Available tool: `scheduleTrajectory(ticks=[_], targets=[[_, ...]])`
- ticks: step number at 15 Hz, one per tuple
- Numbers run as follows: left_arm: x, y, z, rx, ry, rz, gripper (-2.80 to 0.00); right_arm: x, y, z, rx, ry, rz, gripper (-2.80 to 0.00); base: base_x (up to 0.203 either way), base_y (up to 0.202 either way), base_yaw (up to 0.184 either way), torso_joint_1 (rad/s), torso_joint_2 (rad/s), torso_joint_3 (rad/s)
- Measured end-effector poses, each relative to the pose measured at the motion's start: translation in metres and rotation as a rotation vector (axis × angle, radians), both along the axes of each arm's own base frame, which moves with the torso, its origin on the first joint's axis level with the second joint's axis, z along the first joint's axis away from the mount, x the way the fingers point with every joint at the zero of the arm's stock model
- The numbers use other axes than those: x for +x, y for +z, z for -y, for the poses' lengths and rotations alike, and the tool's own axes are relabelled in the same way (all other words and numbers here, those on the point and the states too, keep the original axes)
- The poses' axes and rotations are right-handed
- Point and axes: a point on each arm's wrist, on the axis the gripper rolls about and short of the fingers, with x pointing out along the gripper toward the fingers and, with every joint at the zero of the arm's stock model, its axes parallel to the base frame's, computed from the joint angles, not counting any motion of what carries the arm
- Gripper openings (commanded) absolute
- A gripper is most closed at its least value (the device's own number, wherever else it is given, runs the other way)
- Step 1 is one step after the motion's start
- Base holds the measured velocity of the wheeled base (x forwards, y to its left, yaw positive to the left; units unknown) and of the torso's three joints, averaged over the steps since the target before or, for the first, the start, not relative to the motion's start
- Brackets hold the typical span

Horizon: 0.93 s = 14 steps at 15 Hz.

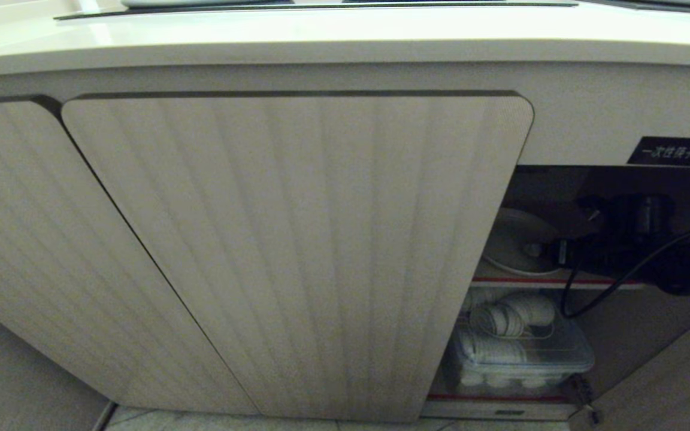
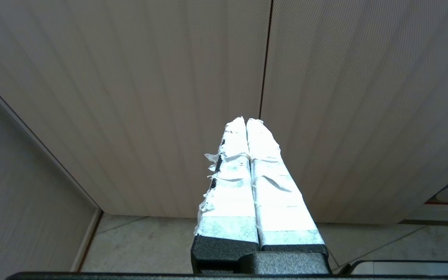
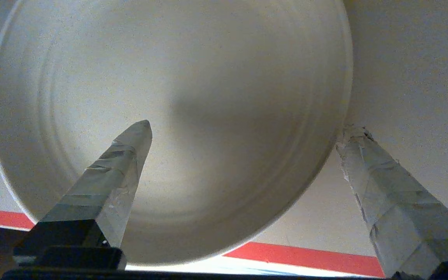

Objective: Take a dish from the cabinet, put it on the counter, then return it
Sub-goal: Take the plate from the cabinet

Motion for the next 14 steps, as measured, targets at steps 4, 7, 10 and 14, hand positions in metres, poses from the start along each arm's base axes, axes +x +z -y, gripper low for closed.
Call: scheduleTrajectory(ticks=[4, 7, 10, 14], targets=[[0.0, 0.0, 0.0, 0.0, 0.0, 0.0, -2.8, 0.0031, 0.0018, 0.0, -0.001, 0.001, 0.01, 0.0, 0.0, 0.0, 0.0, 0.0, 0.0, 0.0], [0.0, 0.0, 0.0, 0.0, 0.0, 0.0, -2.8, 0.004, 0.002, 0.0001, 0.0, 0.002, -0.01, 0.0, 0.0, 0.0, 0.0, 0.0, 0.0, 0.0], [0.0, 0.0, 0.0, 0.0, 0.0, 0.0, -2.8, 0.0051, 0.0025, 0.0002, 0.0, 0.002, -0.015, 0.0, 0.0, 0.0, 0.0, 0.0, 0.0, 0.0], [0.0, 0.0, 0.0, 0.0, 0.0, 0.0, -2.8, 0.0053, 0.0022, -0.0011, 0.004, 0.006, -0.031, 0.0, 0.0, 0.0, 0.0, 0.0, 0.0, 0.0]])
